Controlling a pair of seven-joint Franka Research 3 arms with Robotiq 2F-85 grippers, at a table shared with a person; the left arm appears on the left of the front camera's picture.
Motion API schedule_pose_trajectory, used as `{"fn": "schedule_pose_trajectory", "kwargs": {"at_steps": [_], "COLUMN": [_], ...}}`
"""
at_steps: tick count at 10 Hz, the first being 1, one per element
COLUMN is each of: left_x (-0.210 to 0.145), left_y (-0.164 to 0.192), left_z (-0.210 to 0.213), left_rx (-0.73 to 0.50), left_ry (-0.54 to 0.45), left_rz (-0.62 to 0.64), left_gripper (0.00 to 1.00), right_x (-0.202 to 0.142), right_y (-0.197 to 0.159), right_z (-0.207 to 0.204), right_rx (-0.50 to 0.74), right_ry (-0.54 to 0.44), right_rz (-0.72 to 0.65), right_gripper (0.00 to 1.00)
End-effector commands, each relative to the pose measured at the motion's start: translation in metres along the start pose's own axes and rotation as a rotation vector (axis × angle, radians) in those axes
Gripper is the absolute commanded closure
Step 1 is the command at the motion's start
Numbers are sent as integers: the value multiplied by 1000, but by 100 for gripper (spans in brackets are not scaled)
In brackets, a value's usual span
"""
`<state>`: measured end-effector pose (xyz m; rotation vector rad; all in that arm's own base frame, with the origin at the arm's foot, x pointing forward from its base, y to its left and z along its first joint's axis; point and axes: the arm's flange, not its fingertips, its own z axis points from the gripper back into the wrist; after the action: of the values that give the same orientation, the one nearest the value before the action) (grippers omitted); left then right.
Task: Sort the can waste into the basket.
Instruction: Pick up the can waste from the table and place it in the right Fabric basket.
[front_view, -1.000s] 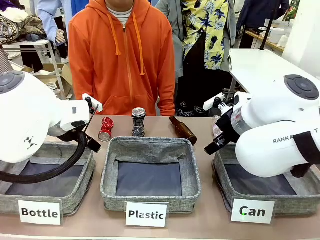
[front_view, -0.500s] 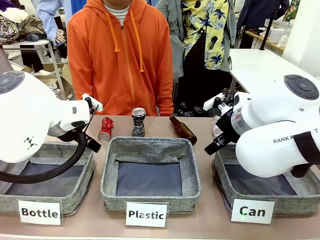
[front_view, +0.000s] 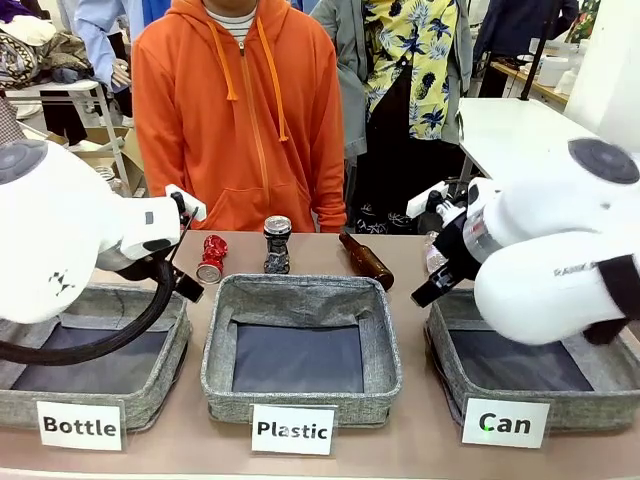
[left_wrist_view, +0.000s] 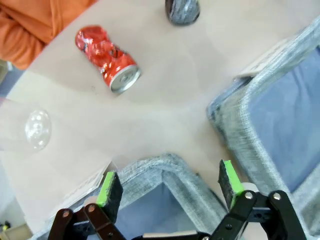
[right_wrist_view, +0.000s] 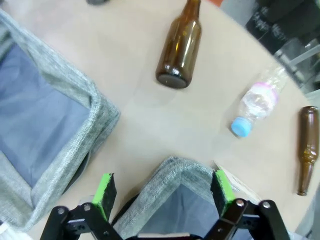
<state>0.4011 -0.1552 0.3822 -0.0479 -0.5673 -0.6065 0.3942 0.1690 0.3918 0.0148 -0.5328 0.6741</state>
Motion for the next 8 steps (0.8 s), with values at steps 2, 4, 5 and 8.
{"fn": "schedule_pose_trajectory", "kwargs": {"at_steps": [2,4,5,8], "left_x": [19,-16,-37,-120], "left_y": [13,33,59,160], "left_z": [129,188,209,206], "left_rx": [-191,-389,-494,-861], "left_ry": [0,14,-17,-169], "left_rz": [162,205,237,526], "left_gripper": [0,0,0,0], "right_x": [22,-13,-36,-119], "right_y": [-13,-47,-83,-201], "right_z": [130,186,200,182], "right_rx": [38,357,477,875], "right_ry": [-34,-23,-63,-262], "right_rz": [-126,-222,-300,-643], "right_gripper": [0,0,0,0]}}
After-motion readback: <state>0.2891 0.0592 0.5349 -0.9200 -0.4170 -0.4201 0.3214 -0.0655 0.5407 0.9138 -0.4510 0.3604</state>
